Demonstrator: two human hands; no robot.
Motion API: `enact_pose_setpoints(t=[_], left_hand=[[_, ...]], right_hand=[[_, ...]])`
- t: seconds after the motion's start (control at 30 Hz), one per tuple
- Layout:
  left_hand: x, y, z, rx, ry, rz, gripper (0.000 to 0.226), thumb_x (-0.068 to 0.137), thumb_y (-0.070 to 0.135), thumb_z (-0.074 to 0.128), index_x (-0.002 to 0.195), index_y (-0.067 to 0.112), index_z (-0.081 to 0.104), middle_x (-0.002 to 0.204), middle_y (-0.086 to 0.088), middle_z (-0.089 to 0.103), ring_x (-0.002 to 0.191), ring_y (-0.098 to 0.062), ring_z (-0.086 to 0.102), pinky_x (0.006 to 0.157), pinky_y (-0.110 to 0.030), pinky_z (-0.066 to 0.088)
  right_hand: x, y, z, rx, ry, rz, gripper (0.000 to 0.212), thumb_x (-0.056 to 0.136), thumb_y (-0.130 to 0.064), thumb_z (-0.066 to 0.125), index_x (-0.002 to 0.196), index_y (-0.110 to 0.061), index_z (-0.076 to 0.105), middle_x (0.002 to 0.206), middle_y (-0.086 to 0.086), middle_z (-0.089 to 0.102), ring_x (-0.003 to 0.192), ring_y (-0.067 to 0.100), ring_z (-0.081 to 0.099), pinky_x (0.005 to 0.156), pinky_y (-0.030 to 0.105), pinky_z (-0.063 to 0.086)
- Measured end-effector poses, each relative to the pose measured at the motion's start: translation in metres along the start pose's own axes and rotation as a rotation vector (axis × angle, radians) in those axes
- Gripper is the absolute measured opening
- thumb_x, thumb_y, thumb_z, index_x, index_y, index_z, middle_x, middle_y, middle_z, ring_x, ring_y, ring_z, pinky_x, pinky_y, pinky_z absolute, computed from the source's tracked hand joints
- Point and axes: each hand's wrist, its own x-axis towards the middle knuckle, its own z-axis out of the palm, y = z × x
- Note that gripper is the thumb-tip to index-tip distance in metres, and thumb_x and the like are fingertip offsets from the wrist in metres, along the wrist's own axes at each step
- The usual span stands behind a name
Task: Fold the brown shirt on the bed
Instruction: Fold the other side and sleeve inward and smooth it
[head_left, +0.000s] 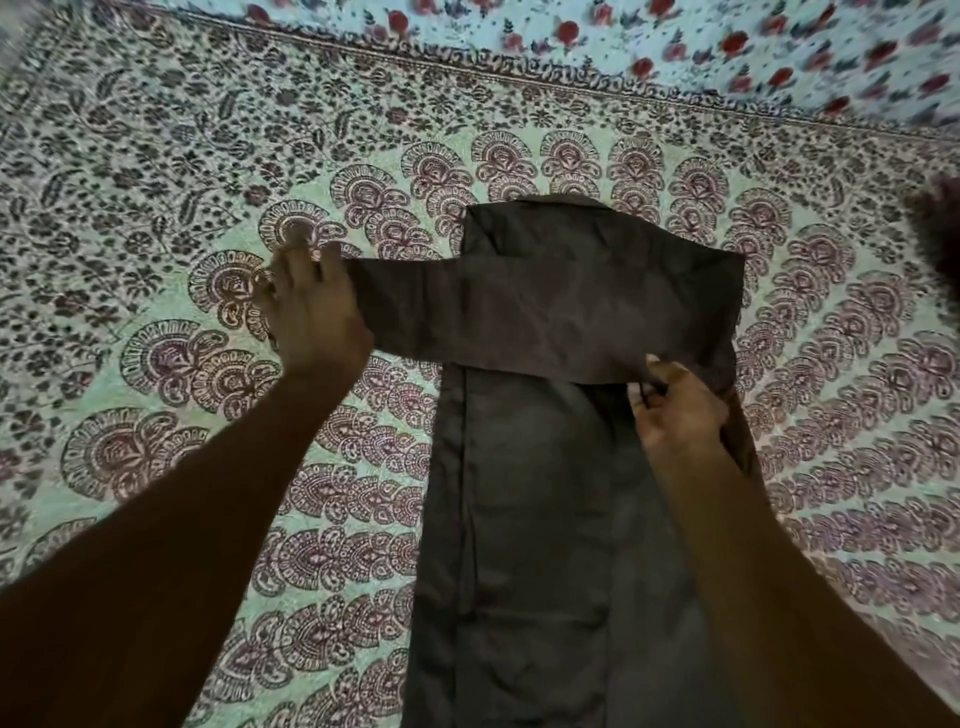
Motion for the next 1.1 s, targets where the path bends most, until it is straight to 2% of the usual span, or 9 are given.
enact_pose_setpoints(t=[0.17,0.3,0.37,0.47,0.53,0.73,0.93,1.03,1.1], left_hand=[[-0.040,0.020,0.033,0.120,-0.176,0.644,0.061,0.090,0.041,0.066,0.145,0.022,0.049,0.162,0.000,0.039,0.145,-0.025,0.042,0.107,-0.054,0.039],[-0.042,0.012,0.039,0.242,-0.142,0.705,0.032,0.088,0.029,0.067,0.115,0.012,0.069,0.133,-0.010,0.064,0.114,-0.034,0.064,0.087,-0.047,0.051],[-0.039,0.009,0.037,0.285,-0.120,0.769,0.030,0.079,0.011,0.071,0.109,0.008,0.070,0.123,-0.013,0.067,0.104,-0.036,0.067,0.079,-0.046,0.054],[-0.033,0.010,0.029,0.307,-0.144,0.768,0.036,0.074,-0.002,0.072,0.109,0.005,0.069,0.118,-0.016,0.068,0.100,-0.038,0.069,0.075,-0.046,0.054],[-0.029,0.010,0.024,0.312,-0.180,0.724,0.036,0.082,0.001,0.069,0.117,0.009,0.065,0.121,-0.014,0.065,0.105,-0.037,0.066,0.076,-0.046,0.054],[-0.021,0.019,0.011,0.496,-0.322,0.660,0.037,0.091,0.003,0.064,0.127,0.002,0.058,0.128,-0.023,0.052,0.117,-0.042,0.054,0.082,-0.053,0.058],[-0.023,0.035,-0.002,0.518,-0.300,0.411,0.020,0.086,0.000,0.071,0.104,-0.001,0.064,0.117,-0.027,0.050,0.111,-0.048,0.053,0.083,-0.061,0.057],[-0.036,0.061,0.004,0.451,-0.286,0.386,0.043,0.078,0.009,0.079,0.115,-0.004,0.061,0.125,-0.029,0.046,0.116,-0.051,0.050,0.080,-0.060,0.056],[-0.052,0.082,0.015,0.382,-0.264,0.516,0.059,0.077,0.018,0.078,0.128,-0.005,0.057,0.132,-0.028,0.048,0.117,-0.048,0.051,0.081,-0.057,0.055]], right_hand=[[-0.009,-0.003,0.008,0.019,-0.034,0.008,0.022,0.089,0.011,0.067,0.098,-0.008,0.063,0.081,0.006,0.062,0.076,0.018,0.058,0.083,0.037,0.060],[-0.012,-0.007,0.008,0.037,-0.012,-0.004,0.020,0.088,0.012,0.067,0.087,-0.008,0.064,0.080,0.008,0.063,0.079,0.021,0.059,0.092,0.041,0.057],[-0.013,-0.005,0.006,0.027,-0.039,0.001,0.018,0.088,0.011,0.067,0.099,-0.003,0.068,0.078,0.008,0.065,0.083,0.022,0.060,0.088,0.039,0.058],[-0.014,-0.002,0.000,0.030,-0.097,0.016,0.048,0.088,0.009,0.069,0.134,-0.002,0.061,0.085,0.006,0.072,0.093,0.022,0.065,0.093,0.039,0.059],[-0.018,0.000,-0.002,0.035,-0.134,0.025,0.056,0.088,0.009,0.070,0.140,-0.003,0.057,0.091,0.006,0.074,0.095,0.021,0.070,0.086,0.036,0.060],[-0.020,-0.002,-0.012,0.042,-0.179,0.068,0.055,0.090,0.003,0.071,0.143,-0.002,0.055,0.093,0.005,0.071,0.101,0.022,0.064,0.084,0.034,0.059],[-0.031,0.003,-0.024,-0.156,-0.257,0.080,0.050,0.093,-0.003,0.072,0.138,-0.007,0.054,0.103,0.005,0.073,0.101,0.028,0.069,0.091,0.036,0.059],[-0.032,-0.001,-0.033,-0.311,-0.236,0.021,0.045,0.095,-0.007,0.072,0.134,-0.014,0.052,0.101,0.003,0.070,0.092,0.026,0.069,0.081,0.036,0.060],[-0.032,-0.002,-0.046,-0.517,-0.123,-0.150,0.047,0.089,-0.015,0.077,0.132,-0.014,0.058,0.089,0.000,0.070,0.077,0.020,0.068,0.081,0.043,0.063]])
